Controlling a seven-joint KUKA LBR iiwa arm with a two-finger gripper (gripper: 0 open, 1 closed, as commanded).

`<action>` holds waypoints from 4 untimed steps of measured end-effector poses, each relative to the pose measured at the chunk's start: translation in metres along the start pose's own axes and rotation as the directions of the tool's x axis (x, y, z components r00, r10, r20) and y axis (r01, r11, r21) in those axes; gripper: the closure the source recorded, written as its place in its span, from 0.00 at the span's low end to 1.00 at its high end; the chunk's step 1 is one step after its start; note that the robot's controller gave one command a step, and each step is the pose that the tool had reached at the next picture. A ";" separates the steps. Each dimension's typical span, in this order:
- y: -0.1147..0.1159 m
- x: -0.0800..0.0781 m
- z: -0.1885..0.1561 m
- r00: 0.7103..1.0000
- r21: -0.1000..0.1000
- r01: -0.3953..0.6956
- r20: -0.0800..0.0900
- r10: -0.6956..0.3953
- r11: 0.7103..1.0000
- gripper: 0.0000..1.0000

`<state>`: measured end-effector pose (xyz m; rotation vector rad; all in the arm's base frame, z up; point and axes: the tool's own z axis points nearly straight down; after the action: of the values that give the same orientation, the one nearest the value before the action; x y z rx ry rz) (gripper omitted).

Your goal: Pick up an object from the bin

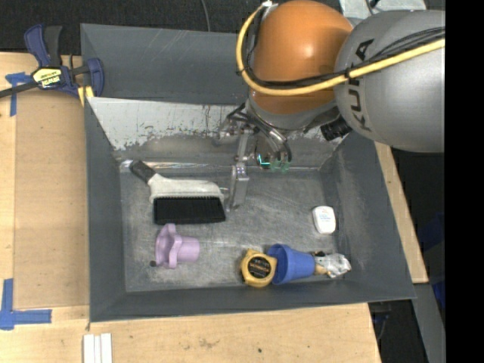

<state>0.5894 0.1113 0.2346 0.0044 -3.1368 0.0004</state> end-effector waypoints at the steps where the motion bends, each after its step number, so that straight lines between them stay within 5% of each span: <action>1: 0.000 0.000 -0.003 1.000 -0.001 -0.001 0.004 0.001 1.000 0.00; 2: -0.007 -0.004 -0.002 1.000 -0.001 -0.029 0.008 0.029 1.000 0.00; 4: 0.013 0.001 0.056 1.000 -0.002 0.007 0.013 -0.007 1.000 0.00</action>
Offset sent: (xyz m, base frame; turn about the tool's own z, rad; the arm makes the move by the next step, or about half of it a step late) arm 0.0072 -0.0164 -0.0029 0.0734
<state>0.5883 0.1241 0.1783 0.0150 -3.1502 -0.0021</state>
